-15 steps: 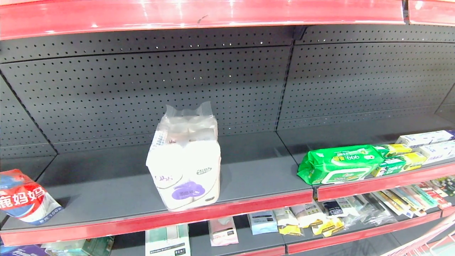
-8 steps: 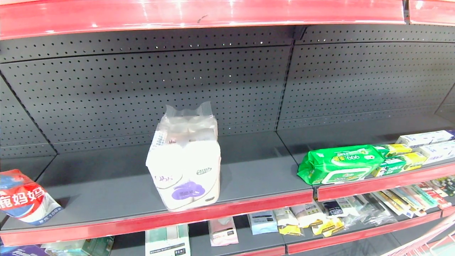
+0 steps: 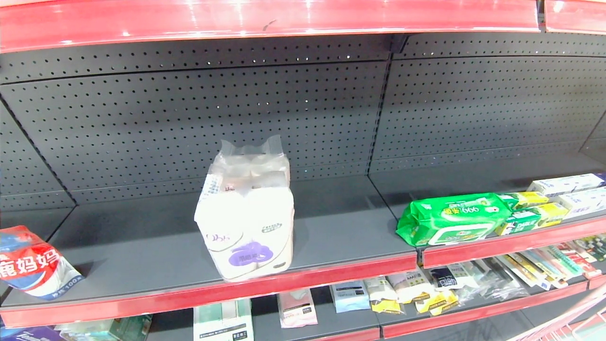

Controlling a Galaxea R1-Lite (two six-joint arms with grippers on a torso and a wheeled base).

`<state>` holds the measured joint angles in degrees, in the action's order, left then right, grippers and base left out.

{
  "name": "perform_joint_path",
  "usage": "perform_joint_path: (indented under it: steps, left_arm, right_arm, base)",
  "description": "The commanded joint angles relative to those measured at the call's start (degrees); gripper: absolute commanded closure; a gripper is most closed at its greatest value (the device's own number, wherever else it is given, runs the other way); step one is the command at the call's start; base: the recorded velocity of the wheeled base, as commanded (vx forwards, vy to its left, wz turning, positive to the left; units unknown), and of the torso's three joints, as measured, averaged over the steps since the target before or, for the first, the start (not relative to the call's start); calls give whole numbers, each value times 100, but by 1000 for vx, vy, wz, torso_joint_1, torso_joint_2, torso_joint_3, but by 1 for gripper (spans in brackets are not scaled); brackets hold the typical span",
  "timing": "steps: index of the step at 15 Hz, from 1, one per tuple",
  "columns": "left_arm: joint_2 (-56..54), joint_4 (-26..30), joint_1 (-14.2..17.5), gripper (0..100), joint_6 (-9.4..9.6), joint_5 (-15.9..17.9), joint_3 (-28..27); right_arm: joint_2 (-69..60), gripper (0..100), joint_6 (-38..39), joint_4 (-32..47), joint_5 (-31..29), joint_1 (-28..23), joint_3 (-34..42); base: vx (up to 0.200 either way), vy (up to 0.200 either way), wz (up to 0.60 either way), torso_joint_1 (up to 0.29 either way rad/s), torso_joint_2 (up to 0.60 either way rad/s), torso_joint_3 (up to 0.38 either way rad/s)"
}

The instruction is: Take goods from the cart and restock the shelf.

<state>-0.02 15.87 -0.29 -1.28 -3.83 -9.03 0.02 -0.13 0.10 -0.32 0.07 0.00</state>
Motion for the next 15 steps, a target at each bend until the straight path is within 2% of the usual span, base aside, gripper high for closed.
perform_joint_path:
  steps: [1, 9, 15]
  left_arm:
    - [2, -14, 3, 0, -48, -101, 16]
    - [2, -32, 3, 0, -39, -171, 24]
    - [2, -32, 3, 0, -39, -189, 24]
  right_arm:
    - [6, 0, -4, -1, -3, 1, 0]
    - [6, 0, -4, -1, -3, 1, 0]
    - [6, 0, -4, -1, -3, 1, 0]
  base:
    - [0, 0, 600, -2, 2, 2]
    - [0, 0, 600, 3, 1, 2]
    - [0, 0, 0, 0, 0, 0]
